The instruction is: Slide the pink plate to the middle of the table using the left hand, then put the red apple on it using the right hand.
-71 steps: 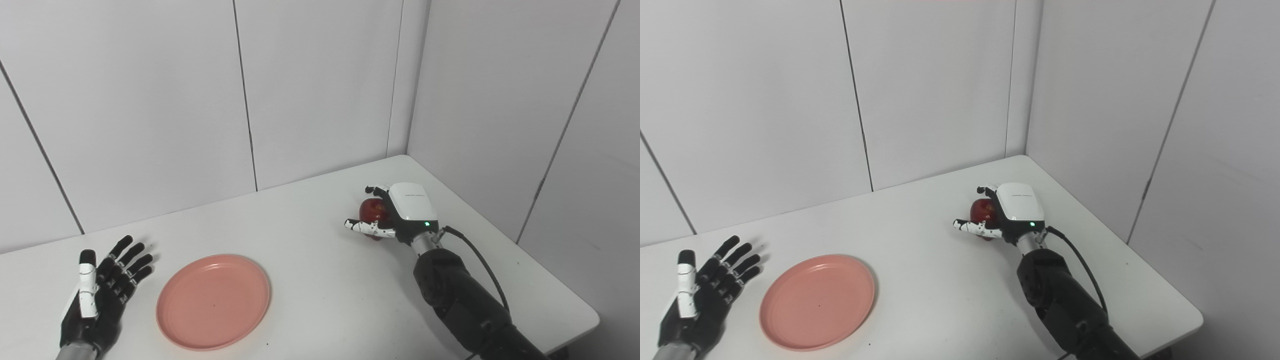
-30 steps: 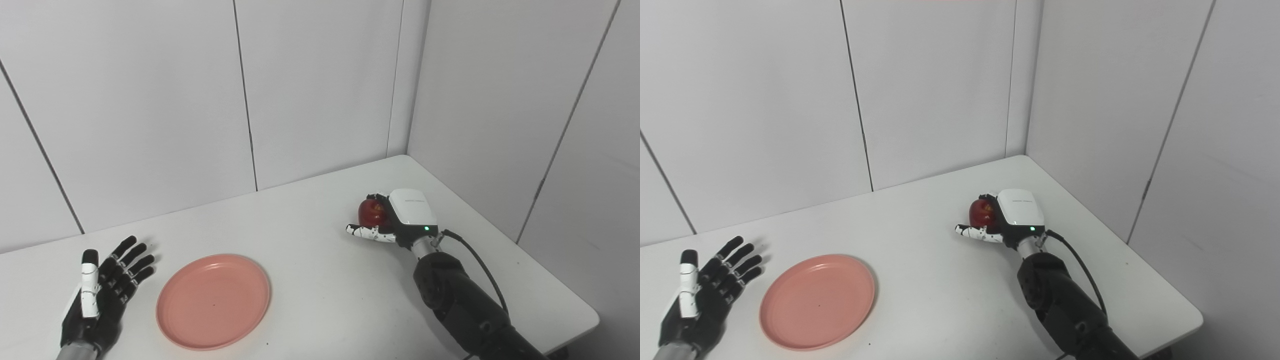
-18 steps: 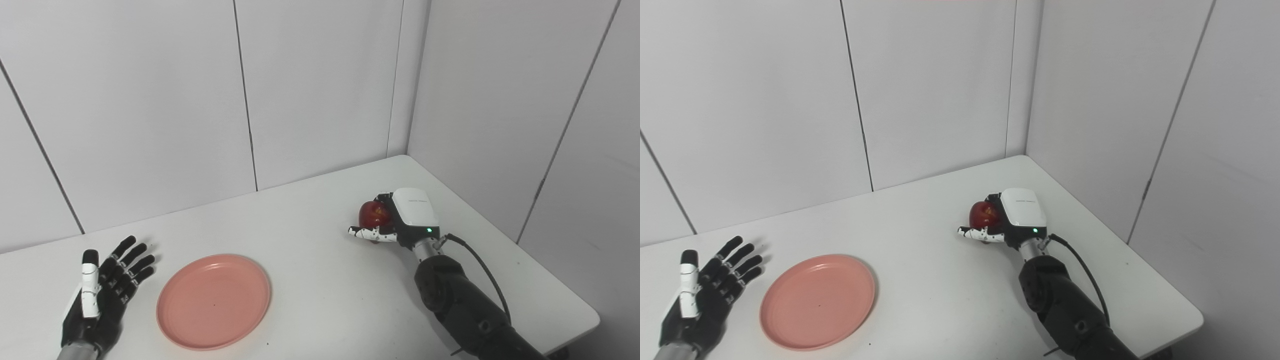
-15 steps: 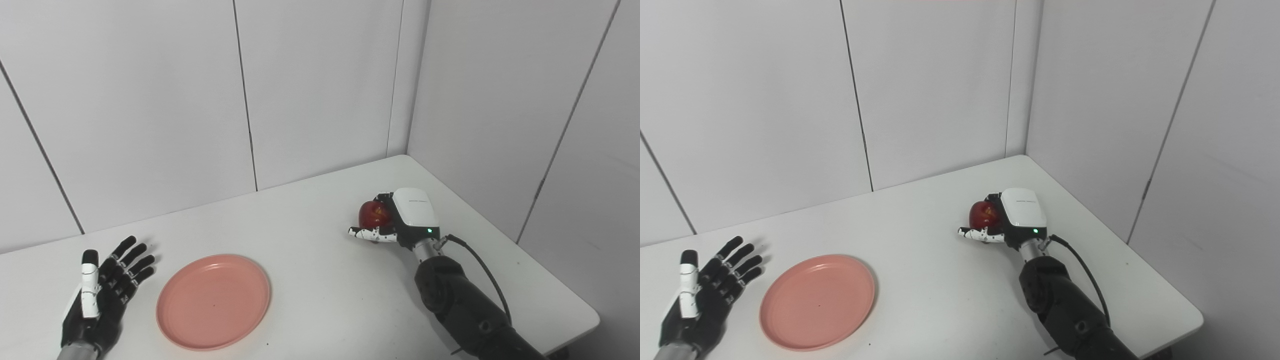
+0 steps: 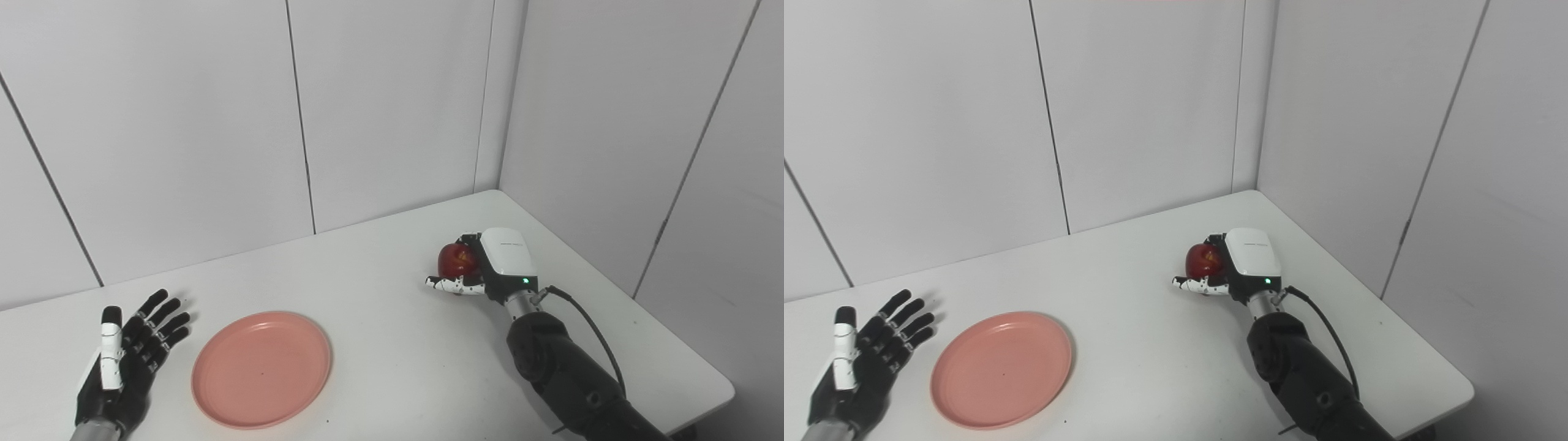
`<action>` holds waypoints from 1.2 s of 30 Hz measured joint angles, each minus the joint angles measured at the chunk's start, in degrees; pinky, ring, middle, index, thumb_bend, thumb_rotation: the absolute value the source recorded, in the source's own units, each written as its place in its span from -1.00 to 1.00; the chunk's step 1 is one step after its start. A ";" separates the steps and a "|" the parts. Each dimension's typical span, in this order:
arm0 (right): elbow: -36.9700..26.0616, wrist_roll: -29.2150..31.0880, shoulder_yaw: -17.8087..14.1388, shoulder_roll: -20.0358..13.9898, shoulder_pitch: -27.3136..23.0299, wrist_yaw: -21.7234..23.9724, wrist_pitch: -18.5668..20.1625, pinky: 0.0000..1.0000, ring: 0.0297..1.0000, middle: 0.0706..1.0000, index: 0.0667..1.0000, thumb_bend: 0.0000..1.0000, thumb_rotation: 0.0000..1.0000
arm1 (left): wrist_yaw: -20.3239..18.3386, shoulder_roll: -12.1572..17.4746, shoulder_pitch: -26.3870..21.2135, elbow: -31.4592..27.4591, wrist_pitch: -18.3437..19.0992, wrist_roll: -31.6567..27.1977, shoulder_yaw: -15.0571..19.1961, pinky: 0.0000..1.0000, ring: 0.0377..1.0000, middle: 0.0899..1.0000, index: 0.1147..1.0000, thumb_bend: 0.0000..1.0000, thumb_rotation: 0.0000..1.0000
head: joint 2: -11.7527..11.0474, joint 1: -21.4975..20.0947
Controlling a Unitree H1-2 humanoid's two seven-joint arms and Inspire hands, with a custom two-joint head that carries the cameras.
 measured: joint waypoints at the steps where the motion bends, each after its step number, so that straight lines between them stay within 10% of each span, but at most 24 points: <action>1: -0.66 -0.02 0.03 0.00 -0.01 0.16 0.00 -0.76 -0.72 -0.62 -0.48 -0.09 0.07 | 0.08 -0.01 0.02 -0.04 0.00 0.07 -0.04 0.69 0.63 0.72 0.64 0.66 1.00 | 0.00 0.00; 18: -10.56 -1.02 1.09 0.24 -0.85 6.58 0.01 -0.75 -0.69 -0.59 -0.38 -0.08 0.46 | 1.29 -0.83 0.50 -1.06 0.01 1.24 -0.14 0.63 0.60 0.71 0.63 0.67 1.00 | 0.00 3.95; 36: -12.11 -1.94 4.47 0.62 -2.56 9.16 -3.88 -0.78 -0.73 -0.63 -0.43 -0.10 0.27 | 5.75 -3.43 1.46 -3.27 0.14 2.79 -1.48 0.47 0.51 0.61 0.53 0.63 0.97 | 0.09 13.96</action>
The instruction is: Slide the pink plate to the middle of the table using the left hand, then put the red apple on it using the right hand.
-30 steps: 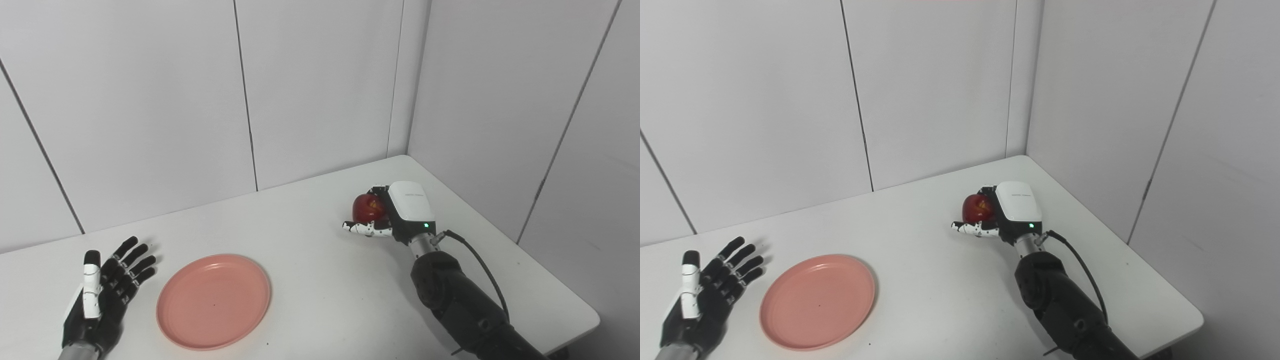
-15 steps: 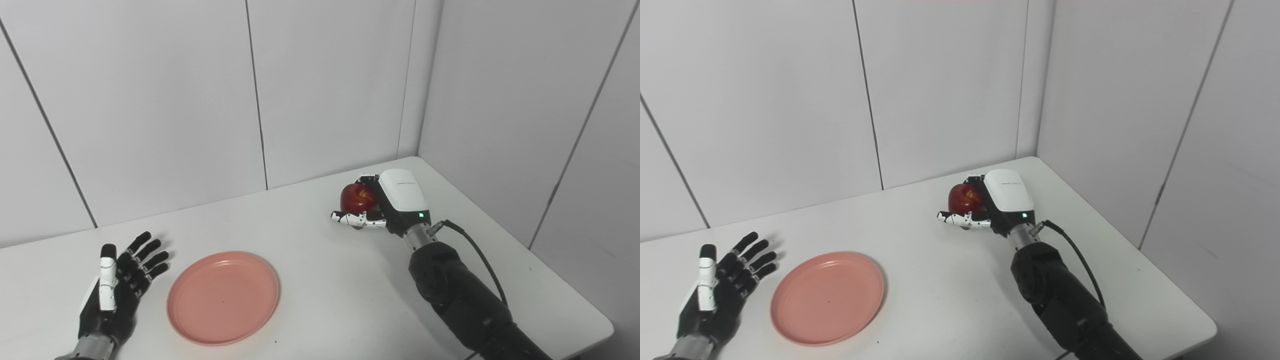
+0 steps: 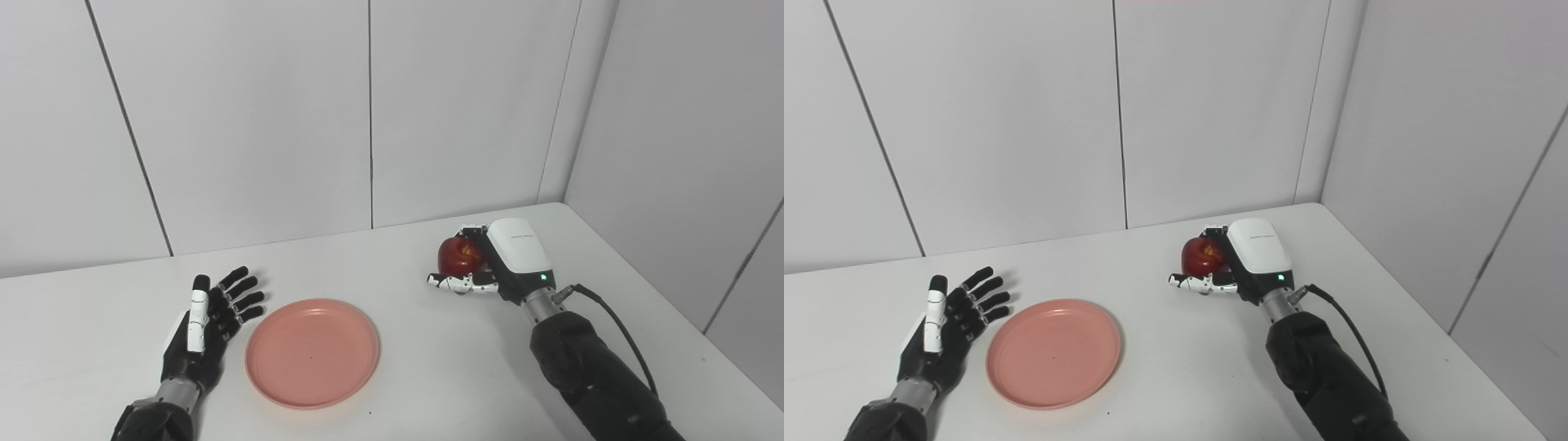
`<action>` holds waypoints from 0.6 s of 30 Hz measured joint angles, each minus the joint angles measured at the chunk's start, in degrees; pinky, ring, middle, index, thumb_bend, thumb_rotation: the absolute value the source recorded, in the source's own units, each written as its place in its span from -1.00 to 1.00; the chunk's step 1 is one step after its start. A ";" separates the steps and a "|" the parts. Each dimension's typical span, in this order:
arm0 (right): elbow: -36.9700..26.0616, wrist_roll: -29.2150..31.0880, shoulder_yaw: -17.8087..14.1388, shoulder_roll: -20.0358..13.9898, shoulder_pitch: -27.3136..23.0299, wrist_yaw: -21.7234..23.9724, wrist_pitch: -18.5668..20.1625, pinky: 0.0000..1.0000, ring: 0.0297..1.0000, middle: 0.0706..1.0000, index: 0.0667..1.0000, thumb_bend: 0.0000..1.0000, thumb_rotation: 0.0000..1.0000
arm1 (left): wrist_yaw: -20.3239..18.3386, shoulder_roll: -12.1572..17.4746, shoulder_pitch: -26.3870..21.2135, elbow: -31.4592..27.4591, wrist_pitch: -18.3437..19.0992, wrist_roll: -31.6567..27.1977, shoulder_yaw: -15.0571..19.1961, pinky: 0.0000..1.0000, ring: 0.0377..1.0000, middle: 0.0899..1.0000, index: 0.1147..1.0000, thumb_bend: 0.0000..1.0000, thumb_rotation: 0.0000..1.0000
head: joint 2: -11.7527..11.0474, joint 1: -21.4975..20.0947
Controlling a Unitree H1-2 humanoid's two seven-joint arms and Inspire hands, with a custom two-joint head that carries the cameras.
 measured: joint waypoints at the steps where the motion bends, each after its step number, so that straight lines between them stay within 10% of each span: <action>1: 0.01 0.08 0.07 0.15 -0.38 0.03 -0.13 -0.78 -0.73 -0.63 -0.42 -0.10 0.29 | 0.40 -0.12 0.01 -0.02 0.00 0.36 -0.07 0.46 0.51 0.61 0.53 0.64 0.98 | 0.00 0.18; 18: -0.13 1.45 0.60 2.21 -2.95 2.05 -1.10 -0.78 -0.73 -0.61 -0.42 -0.11 0.35 | 1.75 -1.45 -0.01 0.21 -0.65 2.35 -1.23 0.50 0.49 0.63 0.56 0.68 1.00 | -0.97 6.07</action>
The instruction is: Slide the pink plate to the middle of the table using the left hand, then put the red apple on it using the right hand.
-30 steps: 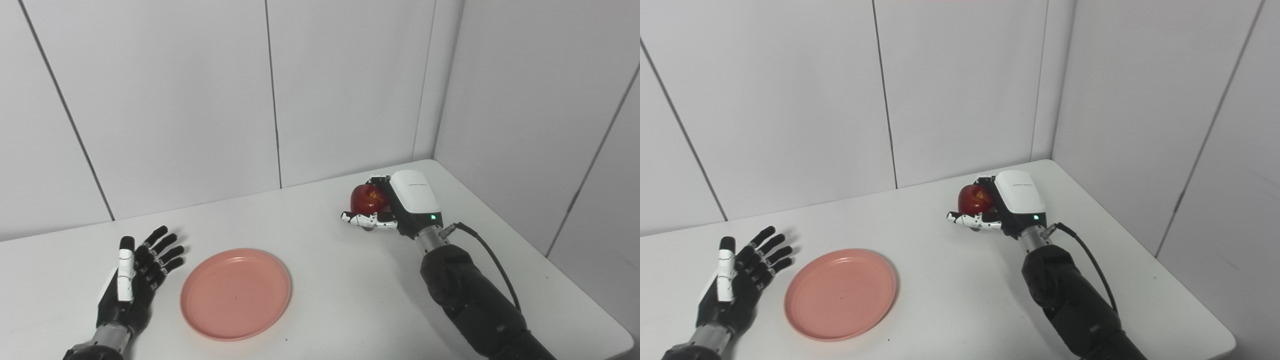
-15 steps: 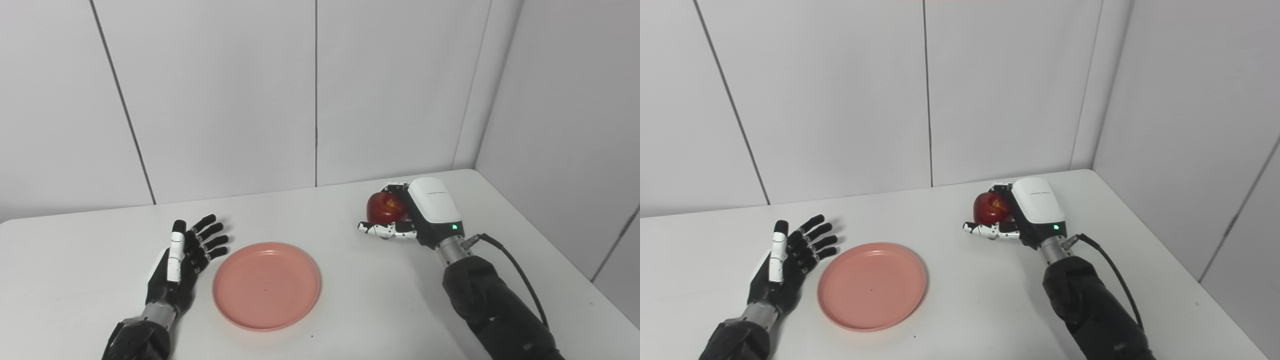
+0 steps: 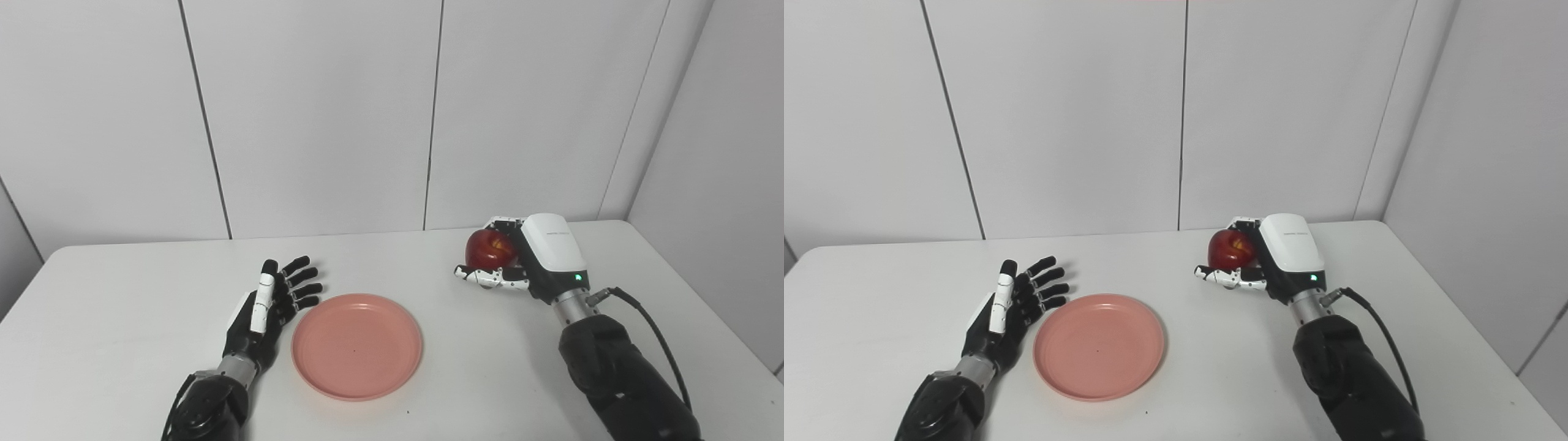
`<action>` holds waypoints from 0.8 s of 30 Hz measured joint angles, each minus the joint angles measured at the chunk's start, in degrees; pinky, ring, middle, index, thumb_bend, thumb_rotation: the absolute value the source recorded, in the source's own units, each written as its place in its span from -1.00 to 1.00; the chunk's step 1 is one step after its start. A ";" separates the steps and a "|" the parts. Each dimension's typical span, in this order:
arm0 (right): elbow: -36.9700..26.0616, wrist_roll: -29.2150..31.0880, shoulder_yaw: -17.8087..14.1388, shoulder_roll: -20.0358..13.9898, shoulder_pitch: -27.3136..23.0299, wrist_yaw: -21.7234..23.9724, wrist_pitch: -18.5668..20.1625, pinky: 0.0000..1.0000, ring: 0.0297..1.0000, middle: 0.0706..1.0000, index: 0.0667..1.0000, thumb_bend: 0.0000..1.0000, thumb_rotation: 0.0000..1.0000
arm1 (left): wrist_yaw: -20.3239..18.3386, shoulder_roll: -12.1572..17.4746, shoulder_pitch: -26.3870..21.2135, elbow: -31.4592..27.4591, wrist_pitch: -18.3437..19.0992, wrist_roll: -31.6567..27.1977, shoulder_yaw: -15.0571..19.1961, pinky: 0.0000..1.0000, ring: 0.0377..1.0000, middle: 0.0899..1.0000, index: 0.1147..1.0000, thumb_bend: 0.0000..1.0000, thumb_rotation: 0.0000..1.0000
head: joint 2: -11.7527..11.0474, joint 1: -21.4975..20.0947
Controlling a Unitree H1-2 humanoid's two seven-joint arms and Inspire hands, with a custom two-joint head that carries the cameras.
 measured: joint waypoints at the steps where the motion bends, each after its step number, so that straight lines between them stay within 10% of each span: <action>1: -0.03 0.21 0.00 0.11 0.00 0.15 -0.14 -0.78 -0.73 -0.61 -0.42 -0.11 0.36 | 0.04 -0.02 0.00 0.07 -0.13 0.00 -0.03 0.50 0.49 0.63 0.56 0.68 1.00 | -0.09 0.17; 24: 1.10 0.84 0.35 2.11 -2.11 0.97 -5.94 -0.75 -0.71 -0.59 -0.36 -0.10 0.13 | 1.86 -4.07 -2.02 4.03 -2.51 0.96 -0.24 0.50 0.47 0.62 0.51 0.68 1.00 | -1.32 10.11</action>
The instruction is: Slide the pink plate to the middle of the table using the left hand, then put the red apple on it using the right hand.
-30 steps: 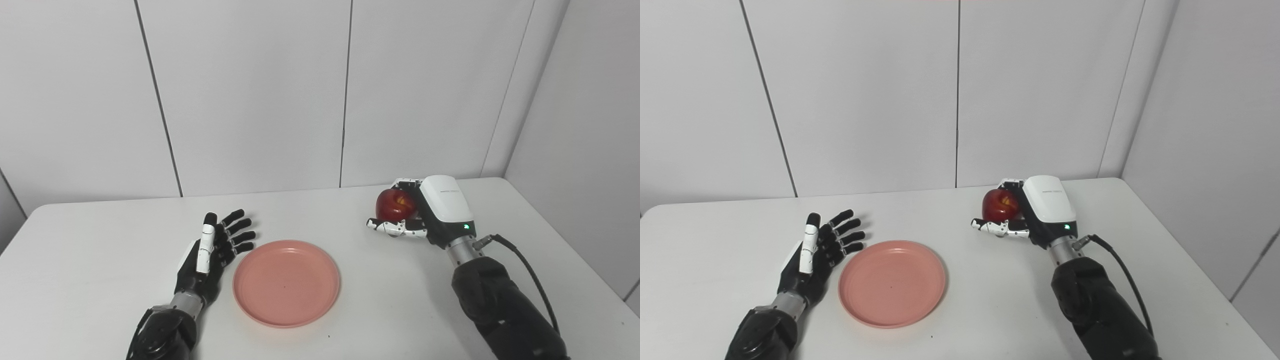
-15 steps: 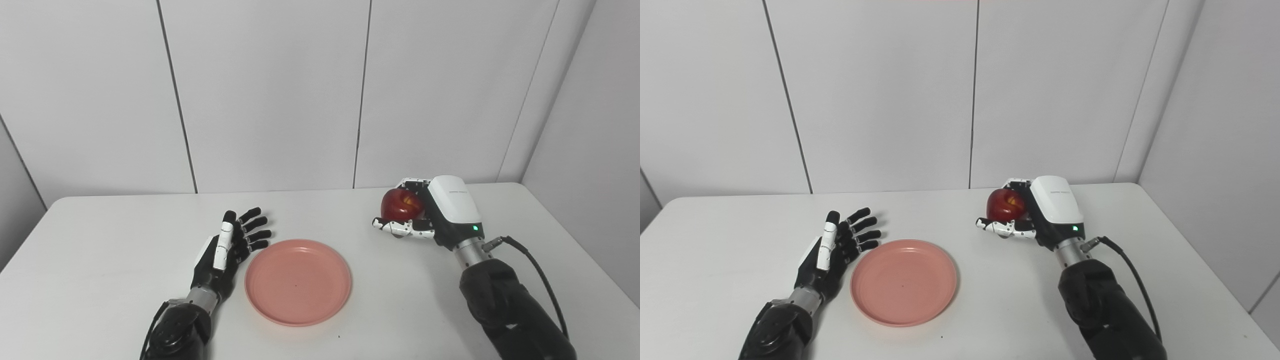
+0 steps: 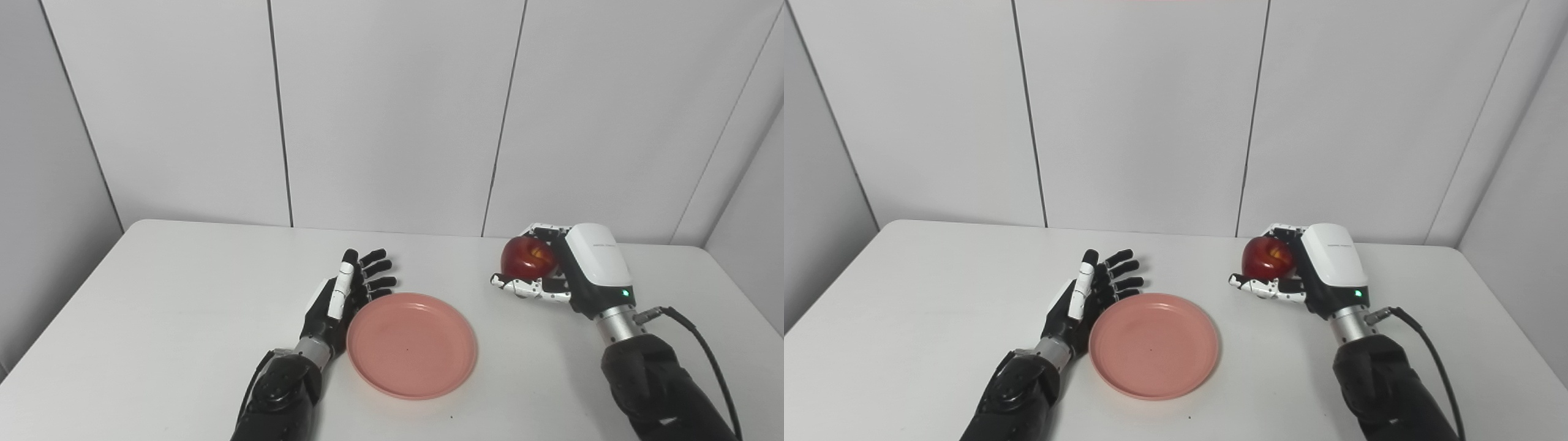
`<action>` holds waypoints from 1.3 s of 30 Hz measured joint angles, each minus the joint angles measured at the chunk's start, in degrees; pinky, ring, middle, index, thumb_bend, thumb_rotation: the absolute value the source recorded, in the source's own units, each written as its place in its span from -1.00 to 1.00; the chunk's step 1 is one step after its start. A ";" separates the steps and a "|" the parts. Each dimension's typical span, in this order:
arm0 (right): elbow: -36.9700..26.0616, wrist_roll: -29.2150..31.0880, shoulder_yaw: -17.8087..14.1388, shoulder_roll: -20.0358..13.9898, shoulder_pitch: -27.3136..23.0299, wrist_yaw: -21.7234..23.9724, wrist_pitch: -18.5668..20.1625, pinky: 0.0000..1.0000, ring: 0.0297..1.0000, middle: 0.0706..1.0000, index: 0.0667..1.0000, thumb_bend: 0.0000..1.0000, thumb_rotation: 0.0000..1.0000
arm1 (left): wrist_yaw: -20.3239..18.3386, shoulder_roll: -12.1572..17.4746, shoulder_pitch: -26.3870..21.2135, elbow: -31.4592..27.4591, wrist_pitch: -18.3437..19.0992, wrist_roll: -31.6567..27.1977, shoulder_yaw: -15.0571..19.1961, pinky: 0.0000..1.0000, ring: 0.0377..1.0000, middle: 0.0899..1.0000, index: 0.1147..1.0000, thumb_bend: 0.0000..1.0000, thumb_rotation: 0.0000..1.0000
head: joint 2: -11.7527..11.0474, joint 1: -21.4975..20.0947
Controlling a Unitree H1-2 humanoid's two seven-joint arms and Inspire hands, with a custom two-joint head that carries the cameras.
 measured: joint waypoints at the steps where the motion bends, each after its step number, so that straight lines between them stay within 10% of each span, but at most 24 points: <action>1: 0.38 0.00 0.10 0.14 -0.19 -0.03 -0.54 -0.76 -0.71 -0.59 -0.35 -0.10 0.11 | 0.00 -0.06 -0.14 0.47 -0.47 0.09 -0.02 0.49 0.47 0.62 0.51 0.68 1.00 | -0.09 0.35; 39: 3.92 -4.35 6.17 8.36 -1.75 1.31 -2.20 -0.73 -0.70 -0.61 -0.39 -0.07 0.36 | -0.44 -0.12 -0.57 1.68 -1.70 -0.04 0.19 0.54 0.51 0.64 0.57 0.65 0.98 | 0.09 -2.72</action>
